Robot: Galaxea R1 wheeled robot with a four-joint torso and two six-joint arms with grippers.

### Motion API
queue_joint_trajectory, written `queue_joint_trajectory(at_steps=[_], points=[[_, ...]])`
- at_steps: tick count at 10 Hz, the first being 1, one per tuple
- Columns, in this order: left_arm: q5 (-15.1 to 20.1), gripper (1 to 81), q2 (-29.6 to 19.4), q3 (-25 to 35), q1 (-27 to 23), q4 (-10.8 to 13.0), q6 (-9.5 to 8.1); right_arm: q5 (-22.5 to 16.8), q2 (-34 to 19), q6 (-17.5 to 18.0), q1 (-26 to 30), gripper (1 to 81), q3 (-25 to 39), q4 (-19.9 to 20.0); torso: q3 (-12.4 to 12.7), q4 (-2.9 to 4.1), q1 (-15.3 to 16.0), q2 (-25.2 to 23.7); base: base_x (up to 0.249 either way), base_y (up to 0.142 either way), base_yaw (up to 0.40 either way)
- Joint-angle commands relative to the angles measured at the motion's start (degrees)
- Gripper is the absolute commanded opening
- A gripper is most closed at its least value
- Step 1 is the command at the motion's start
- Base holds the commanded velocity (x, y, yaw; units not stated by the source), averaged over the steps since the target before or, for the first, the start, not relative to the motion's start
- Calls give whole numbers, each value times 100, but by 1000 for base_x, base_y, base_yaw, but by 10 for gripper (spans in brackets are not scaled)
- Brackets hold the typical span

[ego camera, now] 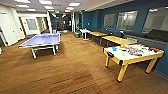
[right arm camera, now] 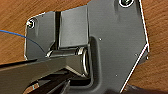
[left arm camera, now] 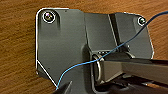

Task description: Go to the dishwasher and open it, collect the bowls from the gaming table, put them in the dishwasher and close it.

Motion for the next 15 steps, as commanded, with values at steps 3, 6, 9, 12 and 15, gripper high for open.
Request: queue_joint_trajectory(at_steps=[3, 6, 9, 12, 15], points=[[312, 811, -9, 21, -199, 14, 48, -336, 21, -8, 262, 811, 13, -8, 0, 0, 0, 0, 0, 0, -400], [312, 811, -17, 21, -207, -4, 48, -345, 30, -8, 263, 811, 13, 10, 0, 0, 0, 0, 0, 0, -400], [303, 811, -44, 21, -199, -21, 57, -345, 39, -8, 280, 811, 22, -8, 0, 0, 0, 0, 0, 0, -400], [312, 811, -53, 21, -199, -21, 48, -336, 30, -8, 271, 811, 13, 1, 0, 0, 0, 0, 0, 0, -400], [303, 811, -53, 30, -207, -21, 57, -336, 30, -8, 271, 811, 13, 1, 0, 0, 0, 0, 0, 0, -399]])
